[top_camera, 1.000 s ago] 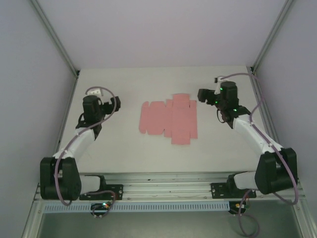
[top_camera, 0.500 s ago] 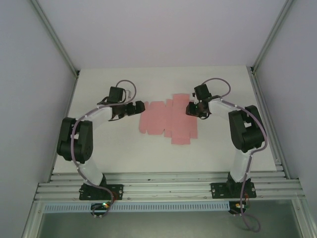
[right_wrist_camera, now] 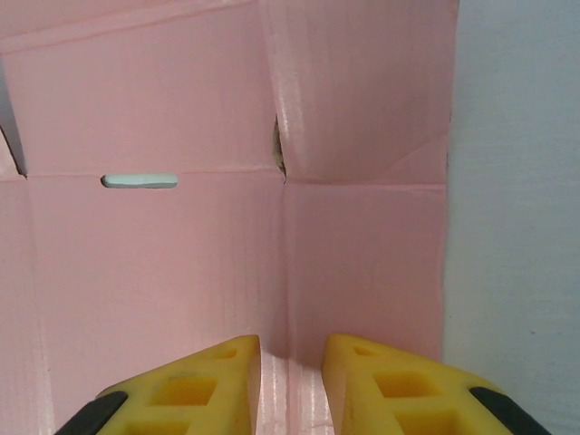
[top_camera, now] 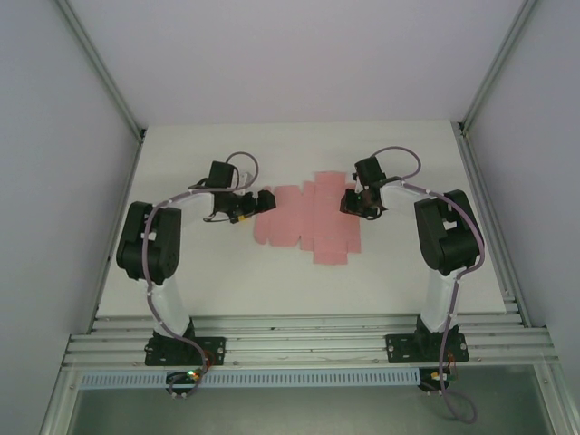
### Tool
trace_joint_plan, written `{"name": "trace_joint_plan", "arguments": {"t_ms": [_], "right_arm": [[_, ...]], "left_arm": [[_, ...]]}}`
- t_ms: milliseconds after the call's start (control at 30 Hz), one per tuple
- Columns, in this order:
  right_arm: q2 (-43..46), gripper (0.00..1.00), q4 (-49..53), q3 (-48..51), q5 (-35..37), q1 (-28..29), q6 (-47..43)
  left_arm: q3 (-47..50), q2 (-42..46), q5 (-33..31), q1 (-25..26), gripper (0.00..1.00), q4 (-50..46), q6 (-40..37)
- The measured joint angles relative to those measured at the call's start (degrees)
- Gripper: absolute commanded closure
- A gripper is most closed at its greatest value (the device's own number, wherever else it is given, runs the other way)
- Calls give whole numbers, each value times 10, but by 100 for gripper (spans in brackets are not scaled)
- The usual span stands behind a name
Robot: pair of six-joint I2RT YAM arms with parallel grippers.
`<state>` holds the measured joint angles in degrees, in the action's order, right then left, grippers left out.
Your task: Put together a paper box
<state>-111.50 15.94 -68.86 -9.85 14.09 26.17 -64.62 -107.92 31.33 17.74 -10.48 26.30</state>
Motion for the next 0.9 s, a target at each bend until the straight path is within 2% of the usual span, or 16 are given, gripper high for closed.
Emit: {"name": "trace_joint_plan", "arguments": {"t_ms": [233, 400, 600, 633, 800, 900], "right_arm": [[0, 73, -11, 3, -6, 0, 2], [0, 73, -18, 7, -11, -2, 4], [3, 73, -37, 18, -15, -3, 9], [4, 73, -39, 20, -16, -3, 9], [12, 71, -61, 36, -22, -5, 9], [22, 69, -75, 52, -27, -7, 8]], "left_arm": [[0, -10, 38, -3, 3, 26, 16], [16, -12, 81, -5, 5, 78, 33], [38, -6, 118, 3, 12, 121, 48], [42, -2, 120, 2, 16, 126, 50], [45, 24, 108, 3, 60, 122, 46], [44, 31, 97, 3, 76, 117, 35]]}}
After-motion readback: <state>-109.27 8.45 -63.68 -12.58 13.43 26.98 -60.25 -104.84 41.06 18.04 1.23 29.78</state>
